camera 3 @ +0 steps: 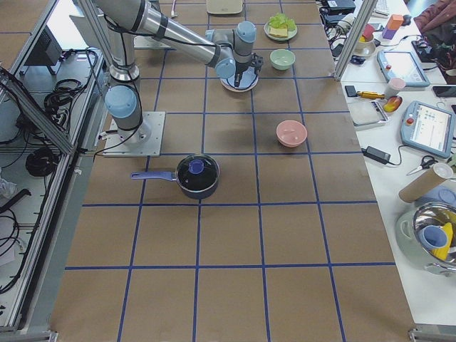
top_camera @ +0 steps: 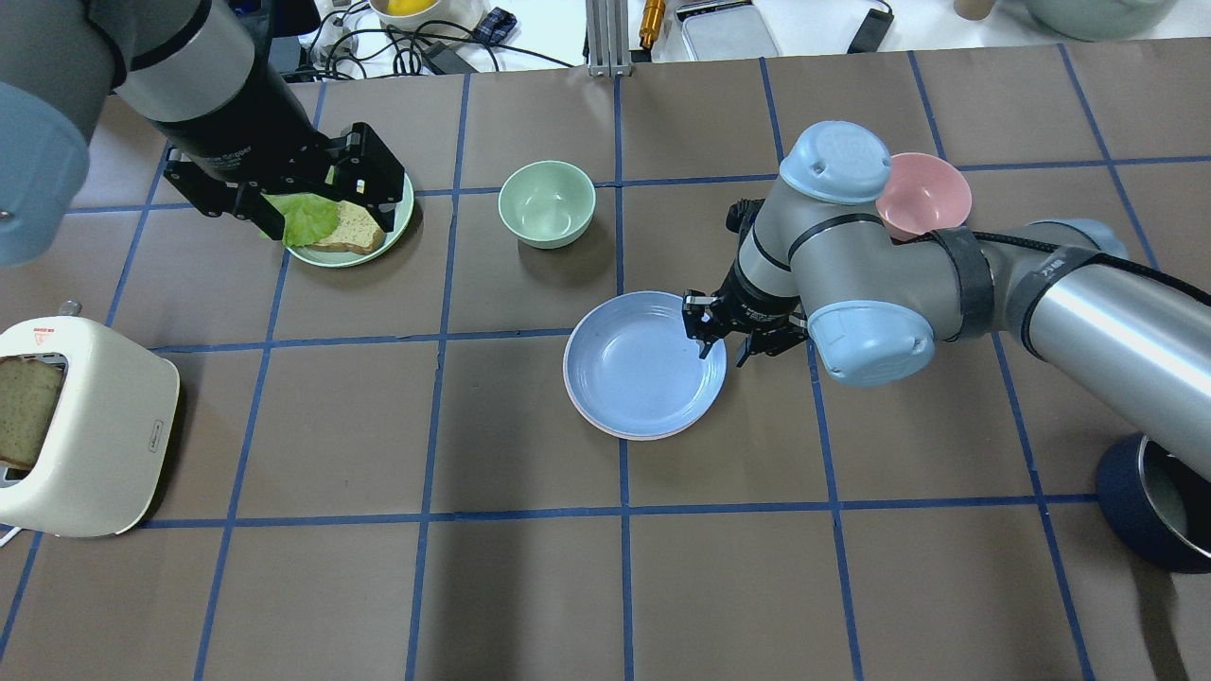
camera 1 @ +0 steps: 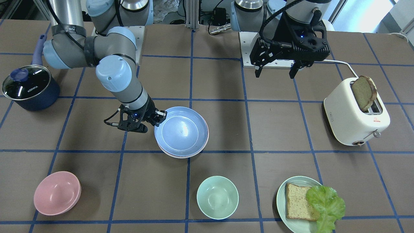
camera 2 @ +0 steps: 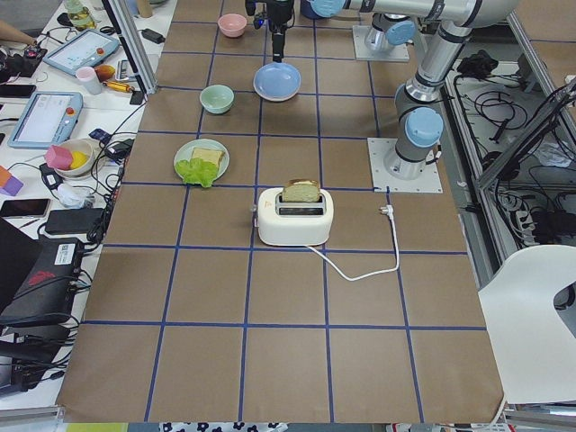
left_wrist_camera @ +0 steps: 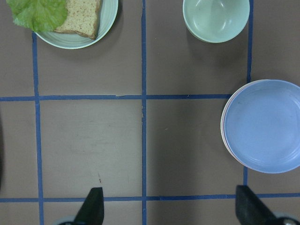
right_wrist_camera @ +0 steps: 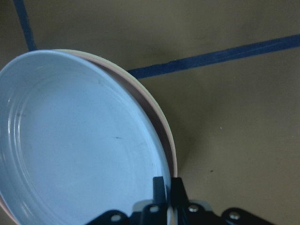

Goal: Stack three plates with pink and blue

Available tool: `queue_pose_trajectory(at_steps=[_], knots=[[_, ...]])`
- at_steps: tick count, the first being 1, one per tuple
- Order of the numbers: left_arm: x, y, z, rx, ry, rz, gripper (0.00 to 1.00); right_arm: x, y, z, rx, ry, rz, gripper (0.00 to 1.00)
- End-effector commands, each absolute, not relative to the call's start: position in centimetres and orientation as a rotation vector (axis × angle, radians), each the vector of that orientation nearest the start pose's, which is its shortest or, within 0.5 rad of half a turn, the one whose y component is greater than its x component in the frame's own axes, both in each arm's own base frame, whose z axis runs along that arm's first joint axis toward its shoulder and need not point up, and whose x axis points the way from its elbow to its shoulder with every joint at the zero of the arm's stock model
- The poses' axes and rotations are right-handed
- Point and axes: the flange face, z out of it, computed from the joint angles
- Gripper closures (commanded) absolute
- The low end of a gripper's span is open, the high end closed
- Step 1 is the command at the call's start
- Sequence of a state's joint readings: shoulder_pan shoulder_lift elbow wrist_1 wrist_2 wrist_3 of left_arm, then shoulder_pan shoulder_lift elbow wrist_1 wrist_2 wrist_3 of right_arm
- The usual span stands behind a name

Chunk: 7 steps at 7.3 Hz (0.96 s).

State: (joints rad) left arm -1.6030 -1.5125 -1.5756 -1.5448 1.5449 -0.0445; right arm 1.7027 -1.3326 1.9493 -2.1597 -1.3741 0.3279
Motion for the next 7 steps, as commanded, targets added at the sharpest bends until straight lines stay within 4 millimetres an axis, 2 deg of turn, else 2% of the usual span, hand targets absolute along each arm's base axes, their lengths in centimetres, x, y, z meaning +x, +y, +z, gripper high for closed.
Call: queue_pose_trajectory(at_steps=[1,3,5,7], knots=[[-15.1,-47.0,51.7,-0.018,3.168,-0.125,0.0,22.1,-50.7,27.0,0.291,2.933,0.047,0.2],[-15.1,-47.0,51.7,-0.018,3.168,-0.125,0.0,21.7,-51.8,29.4,0.272,2.977,-0.016,0.19],[-15.1,-47.0,51.7,-0.018,3.168,-0.125,0.0,21.4,-53.4,32.7,0.184,3.012,-0.028,0.19],[-15.1,-47.0,51.7,-0.018,3.168,-0.125,0.0,18.8,-55.5,36.4,0.075,3.074,-0.039,0.19]])
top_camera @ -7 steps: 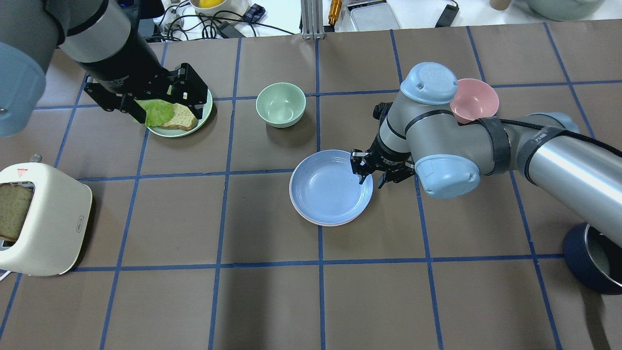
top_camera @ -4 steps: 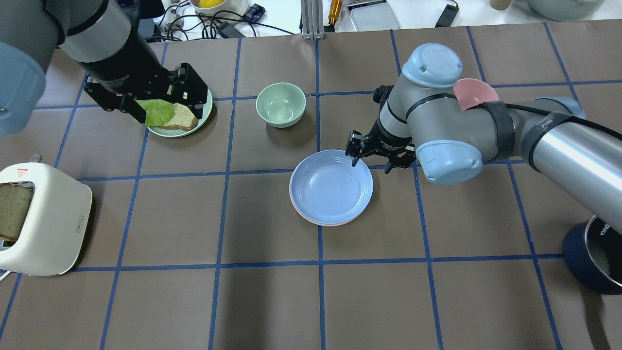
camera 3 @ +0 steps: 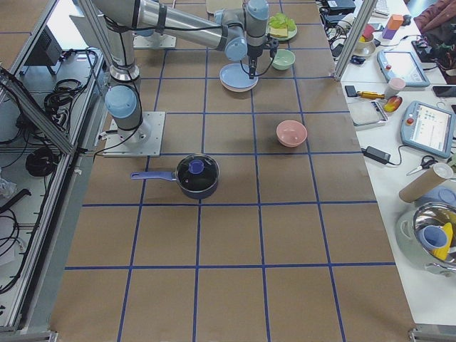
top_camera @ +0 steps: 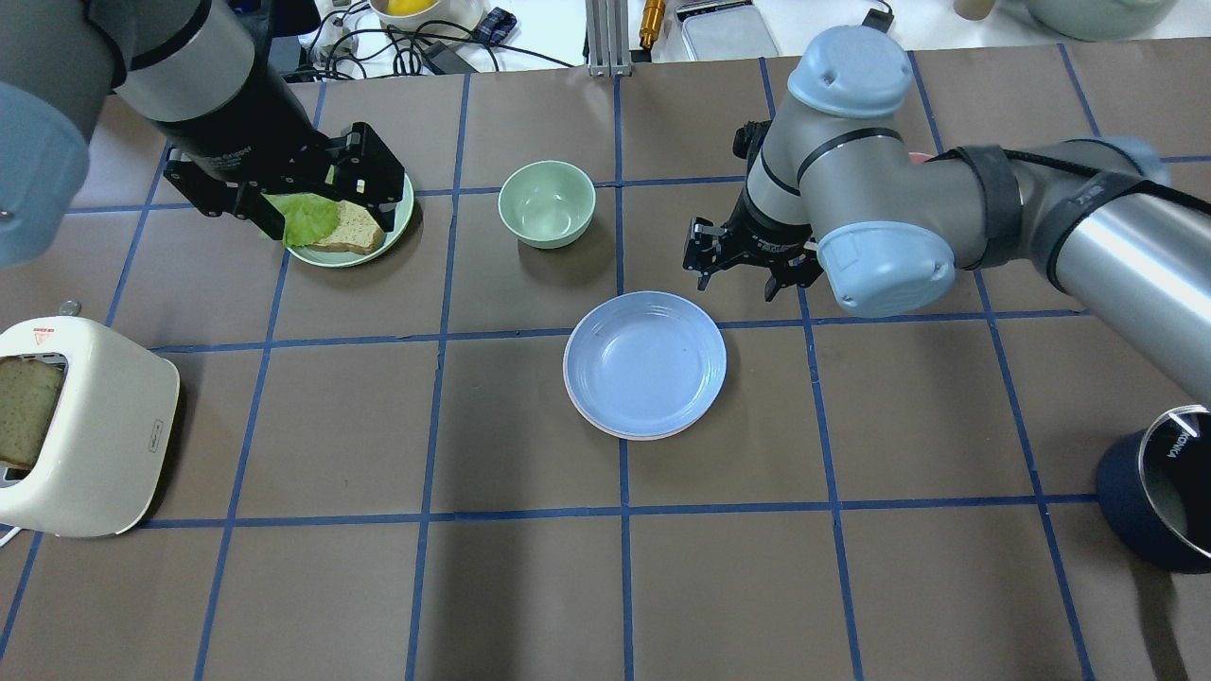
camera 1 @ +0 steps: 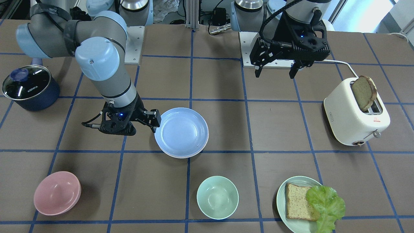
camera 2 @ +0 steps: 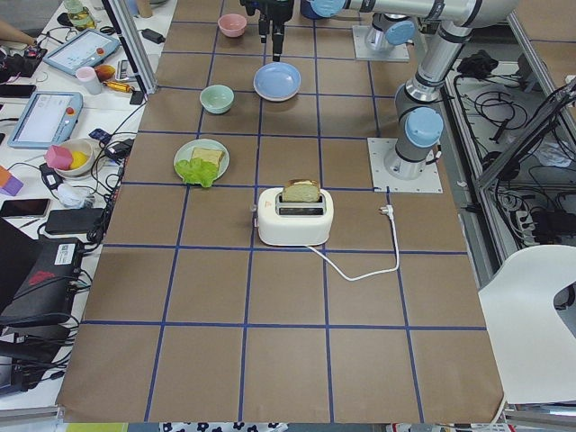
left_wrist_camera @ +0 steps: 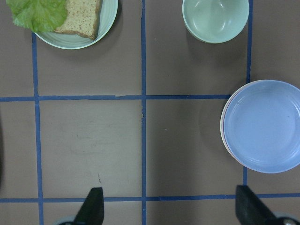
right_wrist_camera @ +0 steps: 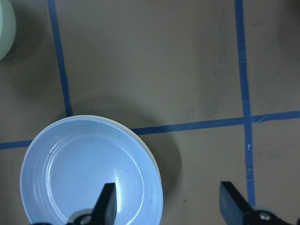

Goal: Stack three plates with pink and blue

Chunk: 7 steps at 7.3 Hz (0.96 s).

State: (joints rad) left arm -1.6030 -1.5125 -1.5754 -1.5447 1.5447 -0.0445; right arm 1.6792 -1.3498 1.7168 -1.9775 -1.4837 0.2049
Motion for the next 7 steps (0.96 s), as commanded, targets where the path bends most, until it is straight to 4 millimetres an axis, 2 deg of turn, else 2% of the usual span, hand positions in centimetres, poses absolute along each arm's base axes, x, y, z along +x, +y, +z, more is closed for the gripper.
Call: queue_pose_trajectory(at_steps=[1,2,4,5,7], knots=[[-15.0,-46.9,51.6,-0.02,3.168,-0.125,0.0,17.2,-56.0,38.7,0.023,3.094,-0.031,0.19],[-15.0,-46.9,51.6,-0.02,3.168,-0.122,0.0,14.9,-56.2,40.9,-0.073,3.102,-0.024,0.19],[-15.0,-46.8,51.7,-0.025,3.17,-0.122,0.0,10.4,-55.1,44.6,-0.189,3.195,-0.066,0.2],[-15.0,-46.8,51.8,-0.028,3.168,-0.117,0.0,10.0,-54.1,46.3,-0.186,3.212,-0.095,0.19],[-15.0,-46.3,51.9,-0.028,3.167,-0.079,0.0,10.2,-52.0,47.8,-0.168,3.195,-0.033,0.21]])
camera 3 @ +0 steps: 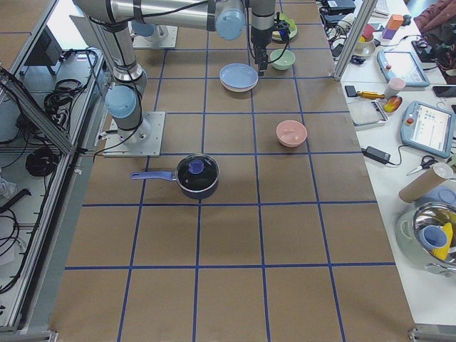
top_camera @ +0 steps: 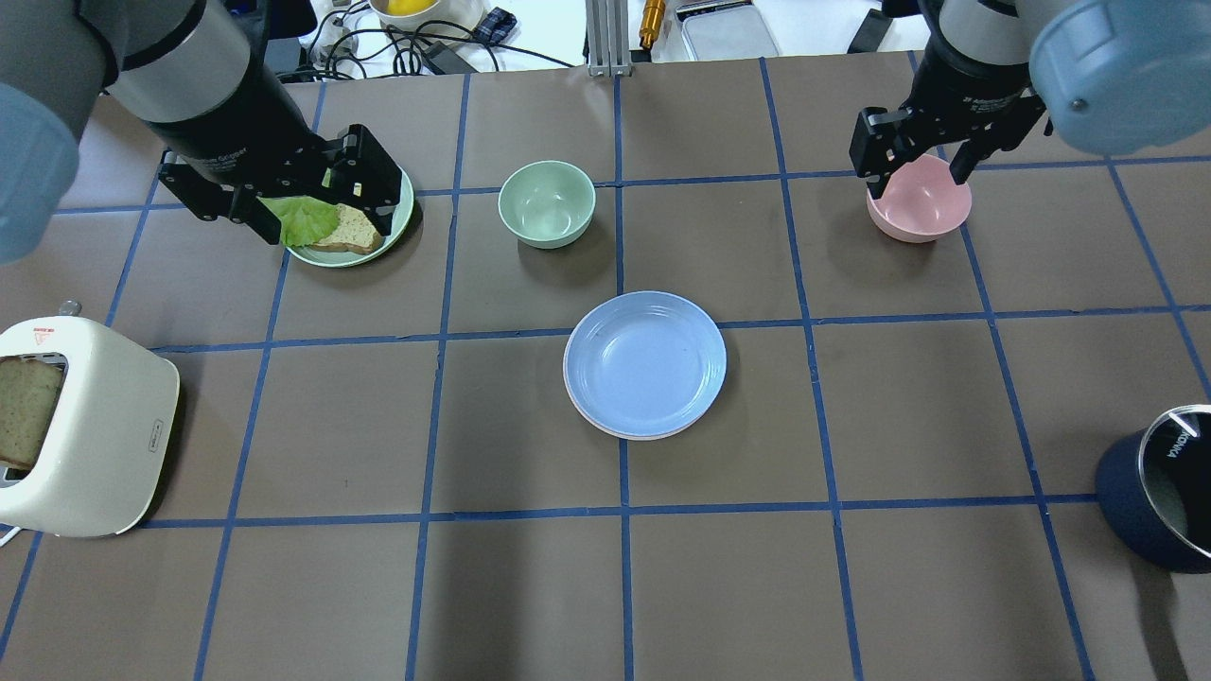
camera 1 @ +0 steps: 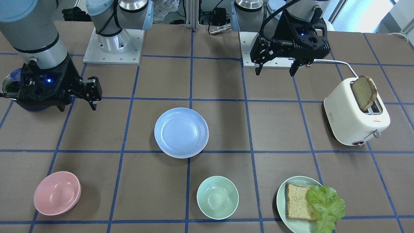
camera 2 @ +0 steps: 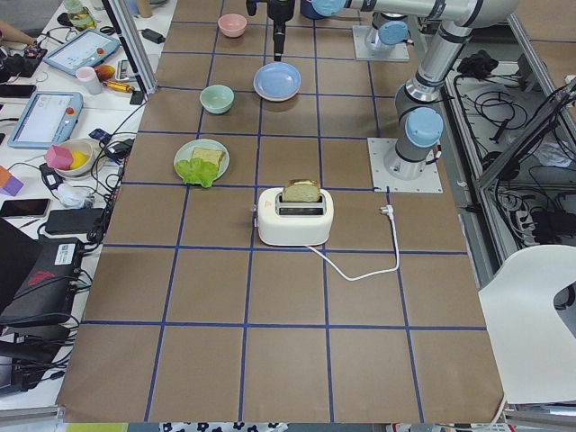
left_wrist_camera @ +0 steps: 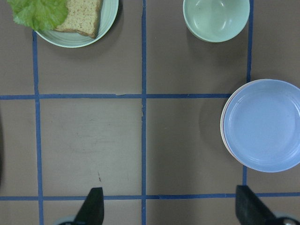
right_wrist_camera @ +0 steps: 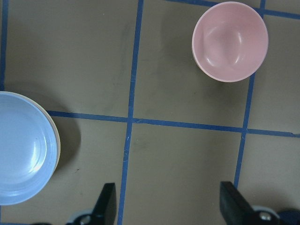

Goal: Stack three plates with pink and blue

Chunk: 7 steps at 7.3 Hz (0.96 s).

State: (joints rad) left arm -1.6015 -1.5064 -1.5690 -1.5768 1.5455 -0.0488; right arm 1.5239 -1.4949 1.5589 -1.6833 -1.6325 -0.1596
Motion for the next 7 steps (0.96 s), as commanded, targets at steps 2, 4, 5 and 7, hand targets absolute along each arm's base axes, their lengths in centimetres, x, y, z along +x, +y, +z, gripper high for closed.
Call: queue_pose_trajectory(at_steps=[2,4,5,7], knots=[[-15.0,-46.2,52.0,-0.026,3.169,-0.081,0.0,11.0,-49.8,49.6,-0.092,3.136,-0.013,0.2],[-14.9,-46.2,51.9,-0.016,3.168,-0.088,0.0,11.6,-48.3,50.5,-0.038,3.103,0.011,0.0],[-14.9,-46.3,51.9,-0.018,3.168,-0.091,0.0,12.2,-47.9,50.7,0.047,3.075,0.021,0.0],[-14.9,-46.3,51.9,-0.021,3.17,-0.091,0.0,13.5,-47.4,50.8,0.008,3.072,0.025,0.0]])
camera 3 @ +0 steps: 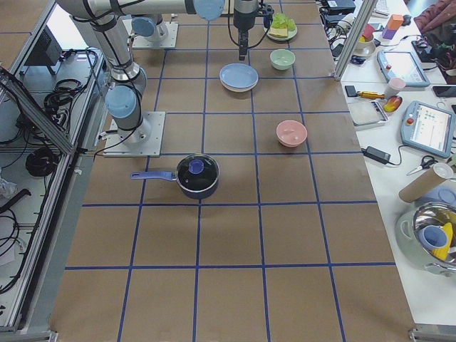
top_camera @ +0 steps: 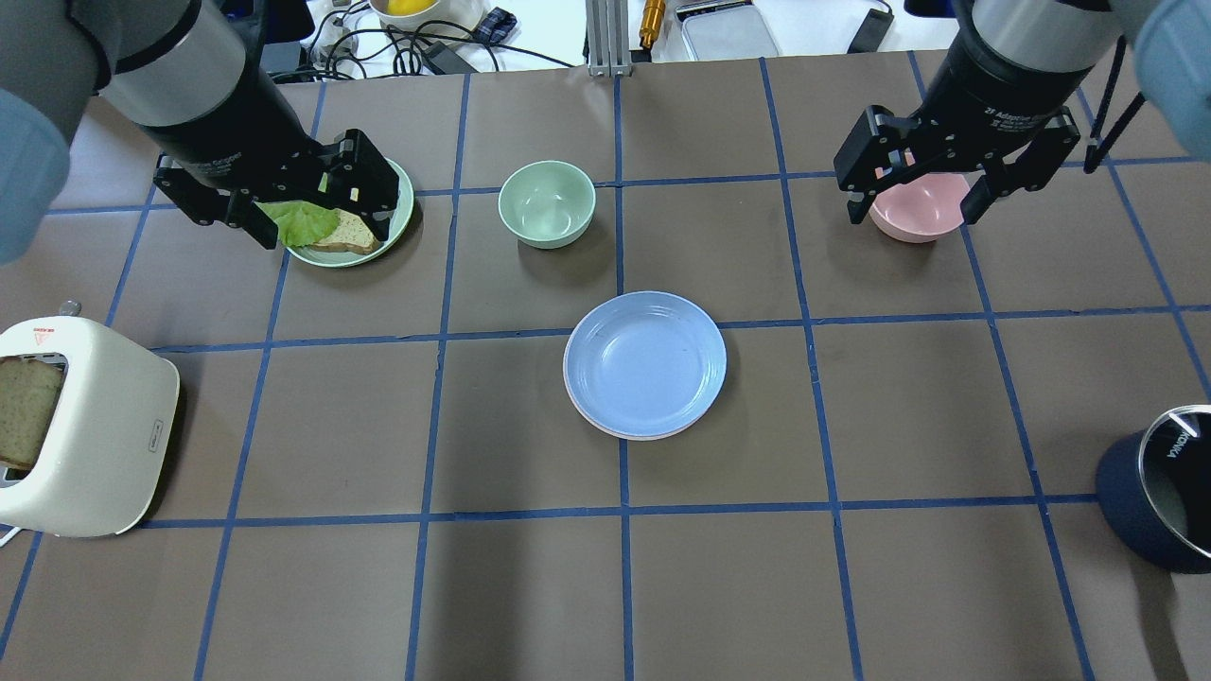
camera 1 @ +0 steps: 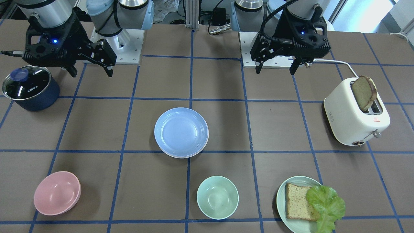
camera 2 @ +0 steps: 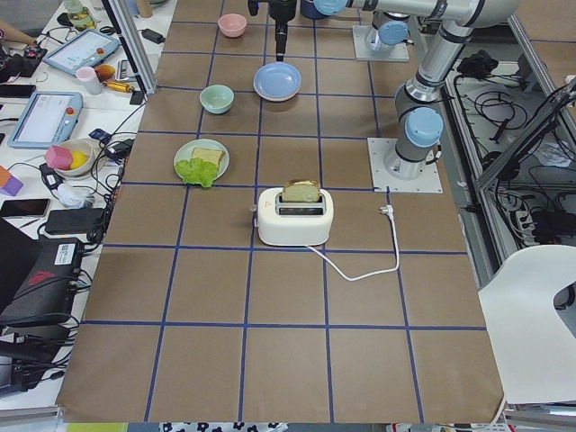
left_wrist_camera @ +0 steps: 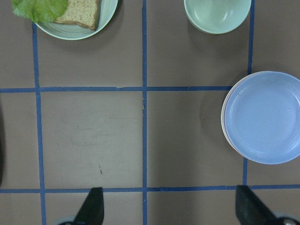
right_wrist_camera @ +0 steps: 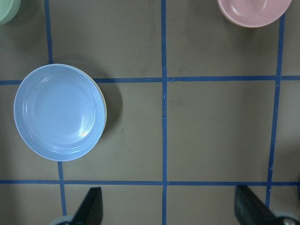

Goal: Stack three plates with pink and blue

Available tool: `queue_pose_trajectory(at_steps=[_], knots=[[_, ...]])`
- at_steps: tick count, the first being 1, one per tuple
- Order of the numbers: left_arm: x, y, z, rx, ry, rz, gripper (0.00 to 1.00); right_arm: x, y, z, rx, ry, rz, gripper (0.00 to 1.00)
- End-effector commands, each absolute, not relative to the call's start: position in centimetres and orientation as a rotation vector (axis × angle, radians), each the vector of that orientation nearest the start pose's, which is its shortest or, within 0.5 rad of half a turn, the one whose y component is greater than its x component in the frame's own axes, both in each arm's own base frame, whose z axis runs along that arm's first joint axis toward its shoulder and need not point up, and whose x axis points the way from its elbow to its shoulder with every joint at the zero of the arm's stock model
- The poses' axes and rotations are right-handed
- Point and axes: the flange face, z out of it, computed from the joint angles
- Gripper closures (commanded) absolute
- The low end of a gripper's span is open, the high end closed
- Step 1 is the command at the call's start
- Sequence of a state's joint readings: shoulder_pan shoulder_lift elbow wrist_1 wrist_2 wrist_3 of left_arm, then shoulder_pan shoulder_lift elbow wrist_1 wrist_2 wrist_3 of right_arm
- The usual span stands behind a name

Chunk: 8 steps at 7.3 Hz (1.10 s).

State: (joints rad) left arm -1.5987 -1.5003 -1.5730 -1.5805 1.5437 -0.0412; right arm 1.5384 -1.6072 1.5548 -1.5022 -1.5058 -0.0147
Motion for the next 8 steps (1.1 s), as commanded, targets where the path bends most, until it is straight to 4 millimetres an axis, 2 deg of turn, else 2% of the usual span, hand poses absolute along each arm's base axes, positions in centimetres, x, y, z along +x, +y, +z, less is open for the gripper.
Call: queue_pose_trajectory(at_steps=[1,2,3,8], knots=[[-14.9,-46.3,52.0,-0.016,3.167,-0.093,0.0,15.1,-46.9,50.9,-0.034,3.077,0.023,0.0],[-14.9,-46.3,52.1,-0.016,3.168,-0.093,0.0,15.8,-46.7,50.8,-0.033,3.082,0.022,0.0],[-14.9,-46.3,52.1,-0.018,3.168,-0.093,0.0,15.8,-47.0,50.4,-0.032,3.088,0.035,0.0],[-13.9,-46.6,52.4,-0.042,3.17,-0.106,0.0,15.1,-46.9,50.7,-0.055,3.14,0.022,0.0]])
